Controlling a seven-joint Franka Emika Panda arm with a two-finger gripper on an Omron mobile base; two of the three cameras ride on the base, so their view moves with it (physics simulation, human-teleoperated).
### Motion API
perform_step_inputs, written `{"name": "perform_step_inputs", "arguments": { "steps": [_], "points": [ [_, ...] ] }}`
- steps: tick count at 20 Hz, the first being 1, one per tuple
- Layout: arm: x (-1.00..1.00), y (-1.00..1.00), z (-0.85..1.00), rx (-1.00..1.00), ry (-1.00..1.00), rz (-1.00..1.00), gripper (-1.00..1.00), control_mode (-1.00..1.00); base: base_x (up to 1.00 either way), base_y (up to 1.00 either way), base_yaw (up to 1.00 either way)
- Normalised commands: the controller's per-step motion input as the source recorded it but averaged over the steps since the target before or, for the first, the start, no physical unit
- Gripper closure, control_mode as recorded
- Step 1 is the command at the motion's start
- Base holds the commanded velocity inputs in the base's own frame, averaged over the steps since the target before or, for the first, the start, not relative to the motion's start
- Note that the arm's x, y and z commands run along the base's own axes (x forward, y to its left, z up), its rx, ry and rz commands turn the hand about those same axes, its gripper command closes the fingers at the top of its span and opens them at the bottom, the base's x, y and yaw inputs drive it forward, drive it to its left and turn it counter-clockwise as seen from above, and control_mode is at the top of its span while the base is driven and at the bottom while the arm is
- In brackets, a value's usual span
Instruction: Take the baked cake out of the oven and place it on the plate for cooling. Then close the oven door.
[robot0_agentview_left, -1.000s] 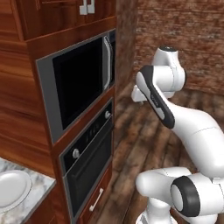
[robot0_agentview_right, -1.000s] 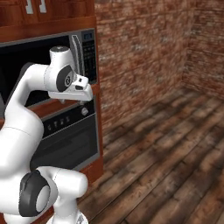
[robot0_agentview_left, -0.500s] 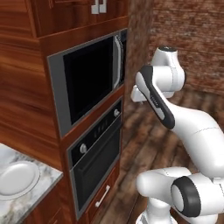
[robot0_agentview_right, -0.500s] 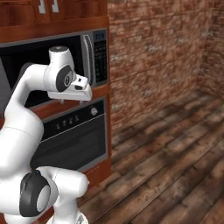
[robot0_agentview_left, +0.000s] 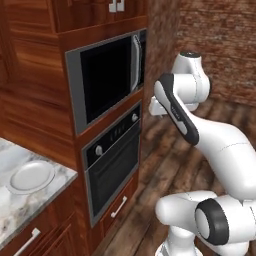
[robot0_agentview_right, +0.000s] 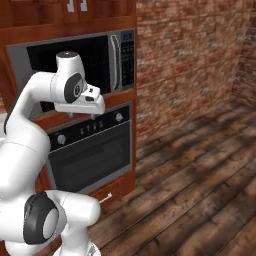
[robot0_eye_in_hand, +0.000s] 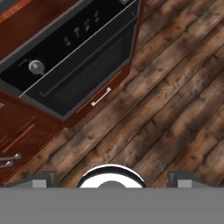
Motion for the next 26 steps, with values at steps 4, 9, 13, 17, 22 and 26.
{"name": "perform_step_inputs", "arguments": {
  "steps": [4,9,13,17,22,26],
  "points": [
    [0.00,0.00,0.00,0.00,0.00,0.00,-1.00,1.00,-0.99,0.00,0.10],
    [0.00,0.00,0.00,0.00,0.00,0.00,-1.00,1.00,-0.64,0.00,0.06],
    [0.00,0.00,0.00,0.00,0.00,0.00,-1.00,1.00,-0.10,-0.03,0.00],
    [0.00,0.00,0.00,0.00,0.00,0.00,-1.00,1.00,0.02,-0.01,0.00],
    [0.00,0.00,0.00,0.00,0.00,0.00,-1.00,1.00,0.12,0.06,0.00],
    [0.00,0.00,0.00,0.00,0.00,0.00,-1.00,1.00,0.16,0.41,0.00]
  ]
}}
